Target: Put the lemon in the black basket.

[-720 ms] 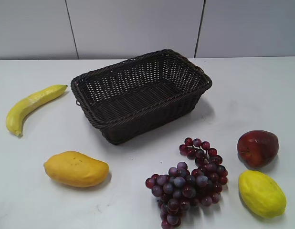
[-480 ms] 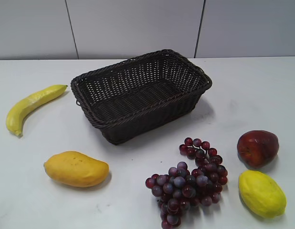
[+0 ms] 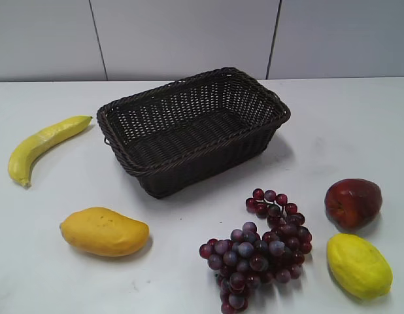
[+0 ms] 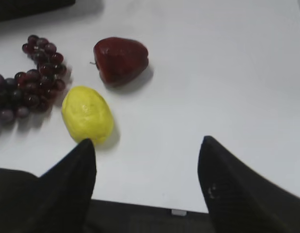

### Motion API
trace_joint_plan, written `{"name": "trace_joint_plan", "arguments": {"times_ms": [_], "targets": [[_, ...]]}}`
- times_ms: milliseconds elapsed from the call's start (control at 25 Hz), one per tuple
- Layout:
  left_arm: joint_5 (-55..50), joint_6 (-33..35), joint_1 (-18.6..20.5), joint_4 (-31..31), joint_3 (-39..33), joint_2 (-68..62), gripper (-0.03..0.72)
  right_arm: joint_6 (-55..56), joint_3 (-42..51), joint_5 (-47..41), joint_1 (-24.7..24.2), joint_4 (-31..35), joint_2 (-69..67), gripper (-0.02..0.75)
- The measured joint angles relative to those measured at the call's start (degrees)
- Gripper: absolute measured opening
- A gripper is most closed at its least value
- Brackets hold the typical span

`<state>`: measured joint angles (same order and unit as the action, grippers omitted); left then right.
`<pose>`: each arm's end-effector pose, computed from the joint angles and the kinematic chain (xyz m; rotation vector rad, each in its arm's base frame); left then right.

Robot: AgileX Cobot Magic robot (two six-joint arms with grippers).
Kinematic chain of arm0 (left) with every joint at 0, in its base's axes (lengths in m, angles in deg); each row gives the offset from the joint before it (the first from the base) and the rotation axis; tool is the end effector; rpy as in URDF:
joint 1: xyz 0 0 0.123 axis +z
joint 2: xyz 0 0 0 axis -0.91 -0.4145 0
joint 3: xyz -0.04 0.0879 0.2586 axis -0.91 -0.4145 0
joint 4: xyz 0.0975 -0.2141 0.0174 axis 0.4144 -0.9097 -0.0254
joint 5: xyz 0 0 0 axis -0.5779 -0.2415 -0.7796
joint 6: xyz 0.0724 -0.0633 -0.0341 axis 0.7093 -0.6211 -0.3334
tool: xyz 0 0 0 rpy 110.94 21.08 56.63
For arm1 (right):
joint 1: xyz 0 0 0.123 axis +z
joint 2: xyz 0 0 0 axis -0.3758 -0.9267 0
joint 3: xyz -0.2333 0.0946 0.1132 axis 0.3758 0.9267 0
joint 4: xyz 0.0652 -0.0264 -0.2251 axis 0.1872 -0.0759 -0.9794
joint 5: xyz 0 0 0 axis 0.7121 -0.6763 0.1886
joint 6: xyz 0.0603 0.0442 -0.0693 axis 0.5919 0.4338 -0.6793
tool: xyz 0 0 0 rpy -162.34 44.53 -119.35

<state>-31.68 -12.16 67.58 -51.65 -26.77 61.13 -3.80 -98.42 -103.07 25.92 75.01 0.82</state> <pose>0.0008 -0.0006 0.2615 -0.0437 2.0698 0.0097 0.0345 0.0118 0.2728 -0.1862 2.2609 0.1117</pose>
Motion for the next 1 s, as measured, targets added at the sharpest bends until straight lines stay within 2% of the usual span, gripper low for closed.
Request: {"name": "trace_joint_plan", "arguments": {"times_ms": [240,440,800,1000], "targets": [[0.0,0.0,0.0,0.0,0.0,0.0,0.47,-3.4,-1.4,-0.4,0.0,7.8,-13.3,0.526],[0.0,0.0,0.0,0.0,0.0,0.0,0.47,-8.1,-1.4,-0.2,0.0,12.4,-23.4,0.602],[0.0,0.0,0.0,0.0,0.0,0.0,0.47,-15.7,-2.0,6.3,1.5,14.9,-42.3,0.625],[0.0,0.0,0.0,0.0,0.0,0.0,0.47,-17.6,-3.5,11.6,5.3,14.4,-51.9,0.625]]}}
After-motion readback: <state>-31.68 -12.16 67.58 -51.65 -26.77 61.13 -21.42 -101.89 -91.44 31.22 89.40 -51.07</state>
